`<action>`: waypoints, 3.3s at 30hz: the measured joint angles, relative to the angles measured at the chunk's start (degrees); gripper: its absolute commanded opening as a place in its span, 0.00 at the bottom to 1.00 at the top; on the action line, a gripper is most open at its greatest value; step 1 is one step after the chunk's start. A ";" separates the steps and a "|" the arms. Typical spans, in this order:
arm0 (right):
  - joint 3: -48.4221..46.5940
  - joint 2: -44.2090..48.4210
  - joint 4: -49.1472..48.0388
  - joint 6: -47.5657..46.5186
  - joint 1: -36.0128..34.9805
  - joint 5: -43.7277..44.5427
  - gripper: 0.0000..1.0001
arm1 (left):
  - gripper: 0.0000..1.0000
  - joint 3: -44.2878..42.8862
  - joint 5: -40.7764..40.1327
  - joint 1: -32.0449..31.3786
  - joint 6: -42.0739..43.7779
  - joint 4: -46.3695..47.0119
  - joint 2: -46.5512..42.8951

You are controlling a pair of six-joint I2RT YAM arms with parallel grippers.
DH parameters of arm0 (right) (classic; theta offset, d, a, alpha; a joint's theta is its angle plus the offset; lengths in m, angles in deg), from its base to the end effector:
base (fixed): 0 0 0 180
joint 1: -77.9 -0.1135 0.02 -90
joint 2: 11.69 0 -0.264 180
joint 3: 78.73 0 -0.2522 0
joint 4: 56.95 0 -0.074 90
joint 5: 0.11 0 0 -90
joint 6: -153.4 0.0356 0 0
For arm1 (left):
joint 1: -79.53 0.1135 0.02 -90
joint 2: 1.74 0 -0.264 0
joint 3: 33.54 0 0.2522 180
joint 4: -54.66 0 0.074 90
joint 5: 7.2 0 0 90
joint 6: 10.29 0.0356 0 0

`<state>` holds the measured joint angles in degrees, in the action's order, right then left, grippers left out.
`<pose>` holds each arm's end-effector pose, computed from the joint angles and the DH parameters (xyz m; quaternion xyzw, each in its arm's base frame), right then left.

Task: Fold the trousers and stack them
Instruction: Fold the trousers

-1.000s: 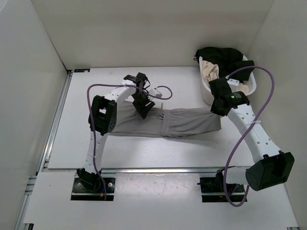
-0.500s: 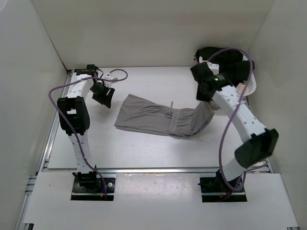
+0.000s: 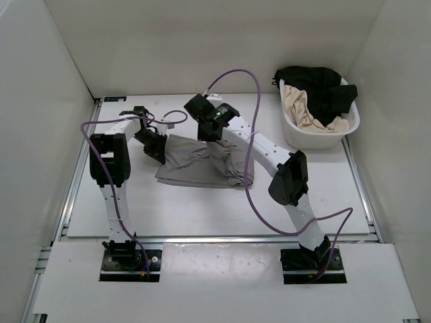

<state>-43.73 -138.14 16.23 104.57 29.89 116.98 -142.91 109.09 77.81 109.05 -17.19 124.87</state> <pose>0.3312 0.3438 0.3199 0.0158 0.9288 0.0484 0.3670 0.4193 -0.0284 0.1448 0.2625 0.9377 -0.2190 0.0618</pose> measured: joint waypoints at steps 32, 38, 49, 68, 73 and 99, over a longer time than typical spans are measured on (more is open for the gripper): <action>5.22 -11.21 -25.81 2.56 -18.73 -12.00 0.71 | 0.60 -1.31 -2.99 22.27 -0.81 -5.40 -3.41; 11.52 -4.83 -25.00 -2.54 -19.69 -8.48 0.77 | 0.70 -8.41 0.35 22.23 4.63 -11.91 -6.78; 54.10 31.82 -26.56 7.30 8.46 -9.86 0.77 | 0.88 5.92 5.75 -8.61 15.45 -10.80 -20.24; 55.69 15.02 -43.54 6.69 12.00 -32.13 0.75 | 0.43 26.08 -17.73 -20.55 7.45 15.08 -21.11; 57.16 13.29 -45.57 7.96 12.00 -34.40 0.46 | 0.14 26.95 -19.67 -20.52 6.58 16.94 -21.18; 79.52 43.10 -31.82 16.83 1.05 -16.61 0.72 | 0.48 38.03 -14.21 -23.98 12.20 1.55 -34.67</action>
<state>35.79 -95.04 -15.59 121.40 30.94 100.37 -104.88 94.88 53.84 121.25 -15.64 90.21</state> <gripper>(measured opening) 0.675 0.310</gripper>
